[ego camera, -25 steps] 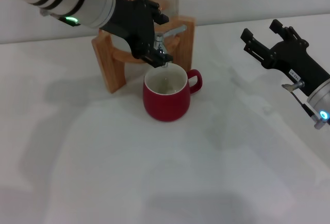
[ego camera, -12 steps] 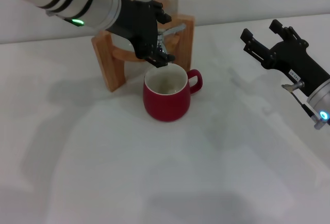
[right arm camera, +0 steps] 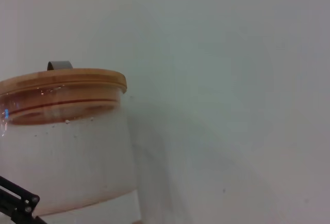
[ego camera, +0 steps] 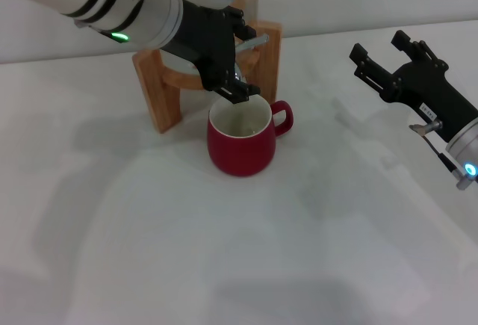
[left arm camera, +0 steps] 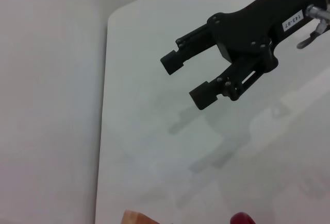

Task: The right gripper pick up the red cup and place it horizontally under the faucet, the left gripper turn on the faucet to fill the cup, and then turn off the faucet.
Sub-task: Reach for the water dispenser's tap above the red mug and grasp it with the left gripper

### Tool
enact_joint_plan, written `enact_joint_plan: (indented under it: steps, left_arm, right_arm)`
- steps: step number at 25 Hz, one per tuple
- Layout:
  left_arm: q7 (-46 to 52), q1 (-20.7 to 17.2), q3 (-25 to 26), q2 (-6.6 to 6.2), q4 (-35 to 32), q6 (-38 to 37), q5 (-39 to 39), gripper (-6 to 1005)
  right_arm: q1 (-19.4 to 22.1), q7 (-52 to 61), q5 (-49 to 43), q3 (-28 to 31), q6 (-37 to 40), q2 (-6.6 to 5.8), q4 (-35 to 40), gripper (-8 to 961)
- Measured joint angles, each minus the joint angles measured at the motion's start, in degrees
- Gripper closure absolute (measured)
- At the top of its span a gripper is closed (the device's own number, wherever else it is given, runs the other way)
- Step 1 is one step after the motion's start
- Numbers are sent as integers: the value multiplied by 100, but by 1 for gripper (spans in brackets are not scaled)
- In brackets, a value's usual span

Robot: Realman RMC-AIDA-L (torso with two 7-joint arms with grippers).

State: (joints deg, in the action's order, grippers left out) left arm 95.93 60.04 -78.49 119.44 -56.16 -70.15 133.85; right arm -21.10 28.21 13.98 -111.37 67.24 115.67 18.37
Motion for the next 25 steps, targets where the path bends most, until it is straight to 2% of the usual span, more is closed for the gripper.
enact_joint_plan:
  steps: [25]
  left_arm:
    - [-90, 7, -92, -27, 4, 236, 104, 140]
  right_arm:
    - [-22, 0, 0, 2, -33, -9, 0, 80]
